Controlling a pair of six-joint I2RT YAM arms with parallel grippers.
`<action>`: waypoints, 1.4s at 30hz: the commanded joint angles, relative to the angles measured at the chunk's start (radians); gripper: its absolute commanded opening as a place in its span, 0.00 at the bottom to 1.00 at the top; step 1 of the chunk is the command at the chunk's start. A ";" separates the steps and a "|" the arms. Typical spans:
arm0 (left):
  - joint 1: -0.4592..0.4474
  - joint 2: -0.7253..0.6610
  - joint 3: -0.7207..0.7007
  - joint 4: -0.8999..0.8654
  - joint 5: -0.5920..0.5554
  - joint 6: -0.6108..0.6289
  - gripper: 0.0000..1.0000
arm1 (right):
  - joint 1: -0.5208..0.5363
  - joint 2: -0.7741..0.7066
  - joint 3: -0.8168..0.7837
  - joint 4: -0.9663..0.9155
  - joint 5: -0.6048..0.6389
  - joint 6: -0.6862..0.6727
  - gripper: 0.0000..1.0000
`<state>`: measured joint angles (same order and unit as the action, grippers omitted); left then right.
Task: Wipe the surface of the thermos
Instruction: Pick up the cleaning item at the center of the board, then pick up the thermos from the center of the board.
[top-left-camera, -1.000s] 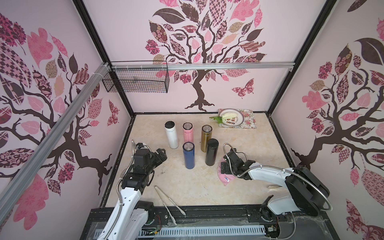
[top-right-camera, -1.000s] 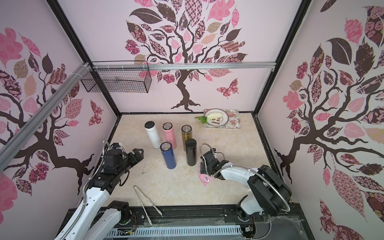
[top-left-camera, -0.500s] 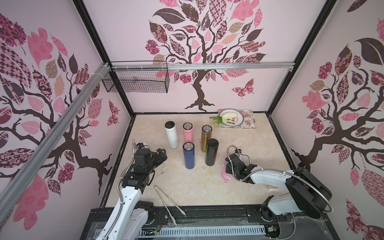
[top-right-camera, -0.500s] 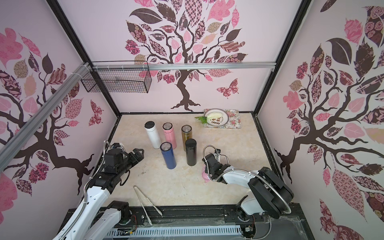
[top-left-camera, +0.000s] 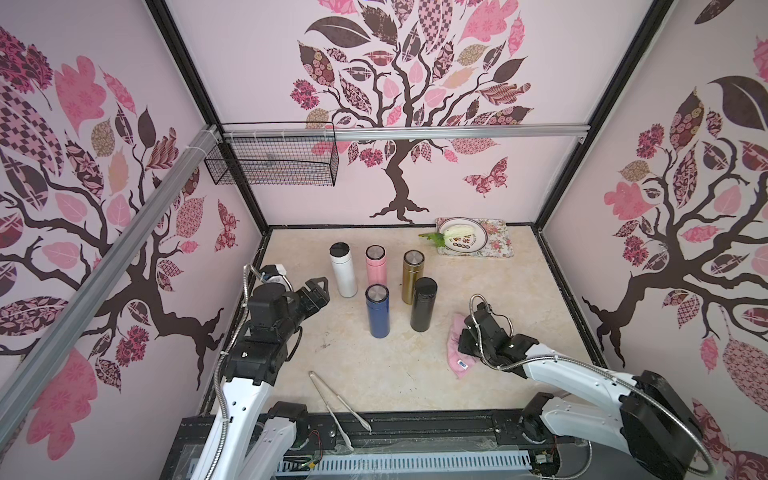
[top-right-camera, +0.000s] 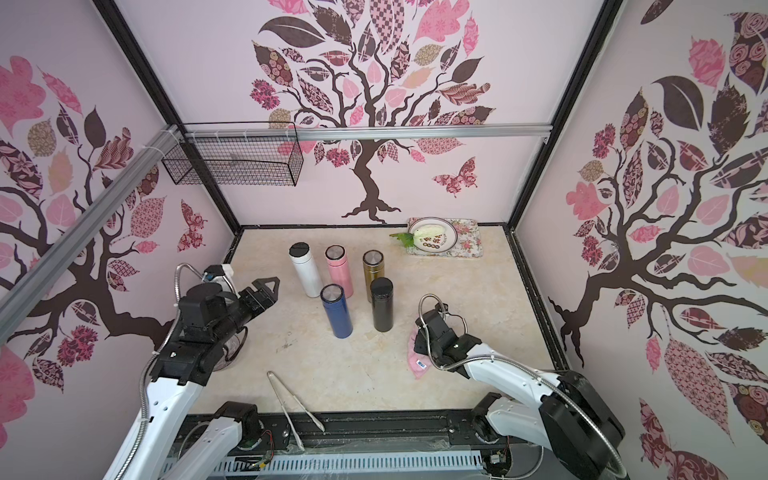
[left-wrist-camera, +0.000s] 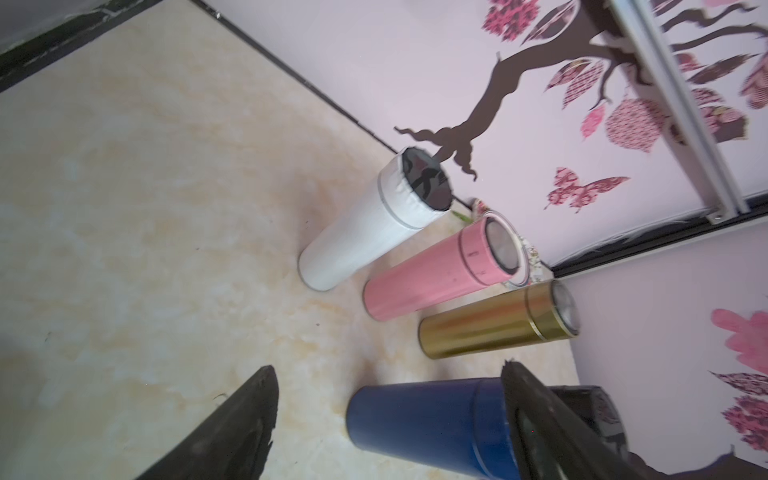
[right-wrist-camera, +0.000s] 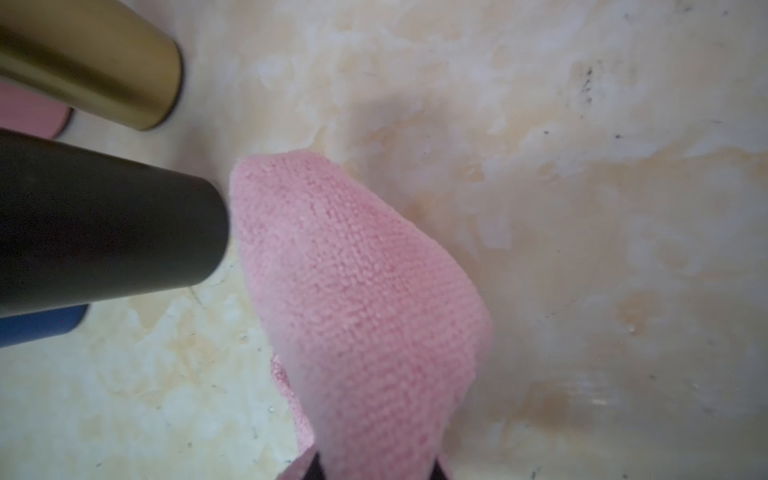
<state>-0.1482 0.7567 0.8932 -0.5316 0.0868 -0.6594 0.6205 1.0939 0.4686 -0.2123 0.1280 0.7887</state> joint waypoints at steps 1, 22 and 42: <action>-0.069 0.067 0.149 -0.040 0.018 0.065 0.86 | -0.072 -0.059 0.023 -0.001 -0.132 -0.024 0.00; -0.591 0.568 0.495 -0.024 -0.152 0.222 0.92 | -0.147 -0.083 0.059 -0.045 -0.134 -0.065 0.00; -0.721 0.783 0.560 -0.024 -0.263 0.240 0.92 | -0.156 -0.047 -0.010 0.069 -0.149 -0.060 0.00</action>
<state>-0.8600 1.5364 1.3895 -0.5713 -0.1501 -0.4286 0.4679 1.0340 0.4698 -0.1699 -0.0200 0.7219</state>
